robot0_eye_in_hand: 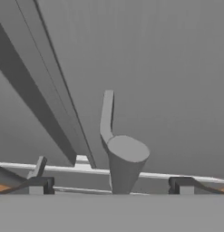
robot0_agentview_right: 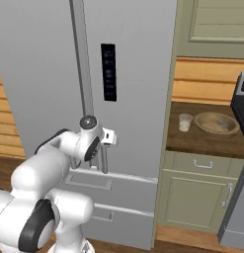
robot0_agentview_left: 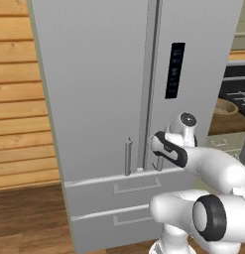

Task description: Grab a lemon wedge from the fridge and one ice cube from the ice bowl, and put them in the glass of lemonade.

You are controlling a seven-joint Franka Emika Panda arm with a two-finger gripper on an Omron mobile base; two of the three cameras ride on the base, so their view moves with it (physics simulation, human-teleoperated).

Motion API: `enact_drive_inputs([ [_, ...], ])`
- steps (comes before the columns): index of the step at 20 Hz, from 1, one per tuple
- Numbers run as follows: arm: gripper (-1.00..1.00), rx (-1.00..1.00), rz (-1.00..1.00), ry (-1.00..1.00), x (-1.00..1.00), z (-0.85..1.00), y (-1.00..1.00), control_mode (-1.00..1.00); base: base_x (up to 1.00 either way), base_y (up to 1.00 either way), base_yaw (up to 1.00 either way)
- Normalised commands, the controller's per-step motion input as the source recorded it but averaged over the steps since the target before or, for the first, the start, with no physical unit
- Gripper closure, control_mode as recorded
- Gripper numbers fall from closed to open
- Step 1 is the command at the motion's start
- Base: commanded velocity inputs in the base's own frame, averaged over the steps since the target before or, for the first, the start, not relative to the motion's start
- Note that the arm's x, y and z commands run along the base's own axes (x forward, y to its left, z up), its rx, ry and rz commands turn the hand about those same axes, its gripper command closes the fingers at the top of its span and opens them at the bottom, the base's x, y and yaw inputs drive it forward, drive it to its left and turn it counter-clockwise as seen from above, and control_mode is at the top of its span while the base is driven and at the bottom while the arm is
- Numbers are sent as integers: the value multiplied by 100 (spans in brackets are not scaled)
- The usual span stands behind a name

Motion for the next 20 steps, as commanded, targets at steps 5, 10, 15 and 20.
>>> enact_drive_inputs([
  [5,-100,0,-1,4,11,0,-28,-100,0,0,0],
  [10,-100,0,0,7,8,0,-14,-100,0,0,0],
  [15,-100,0,0,-1,9,-6,2,-100,0,0,0],
  [20,-100,0,0,-1,19,-14,1,-100,0,0,0],
])
